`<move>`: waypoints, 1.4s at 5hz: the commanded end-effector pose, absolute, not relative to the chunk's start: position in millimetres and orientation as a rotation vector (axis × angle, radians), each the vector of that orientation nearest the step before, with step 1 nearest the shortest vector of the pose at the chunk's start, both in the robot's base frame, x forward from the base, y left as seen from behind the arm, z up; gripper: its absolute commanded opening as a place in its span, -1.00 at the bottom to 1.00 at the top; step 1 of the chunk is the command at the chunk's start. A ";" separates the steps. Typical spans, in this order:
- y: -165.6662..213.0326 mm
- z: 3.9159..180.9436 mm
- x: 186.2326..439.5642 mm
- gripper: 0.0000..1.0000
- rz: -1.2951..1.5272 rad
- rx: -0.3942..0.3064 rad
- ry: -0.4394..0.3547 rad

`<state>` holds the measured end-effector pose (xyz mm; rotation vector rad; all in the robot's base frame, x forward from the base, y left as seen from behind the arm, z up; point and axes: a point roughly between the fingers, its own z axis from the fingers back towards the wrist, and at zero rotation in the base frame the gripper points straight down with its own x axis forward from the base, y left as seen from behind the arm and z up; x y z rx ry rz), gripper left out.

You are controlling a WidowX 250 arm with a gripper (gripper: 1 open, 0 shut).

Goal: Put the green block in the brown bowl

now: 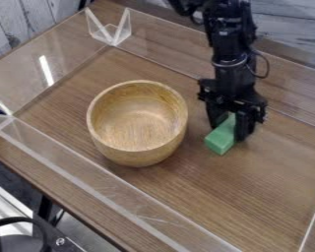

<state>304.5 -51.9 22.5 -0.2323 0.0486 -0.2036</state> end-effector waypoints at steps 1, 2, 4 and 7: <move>-43.4 28.5 309.9 -1.00 -0.202 -0.222 0.027; -40.7 54.5 309.0 -1.00 -0.210 -0.200 -0.010; -26.1 107.1 300.8 -1.00 -0.145 -0.189 -0.114; 52.4 134.0 284.9 -1.00 0.026 -0.237 -0.114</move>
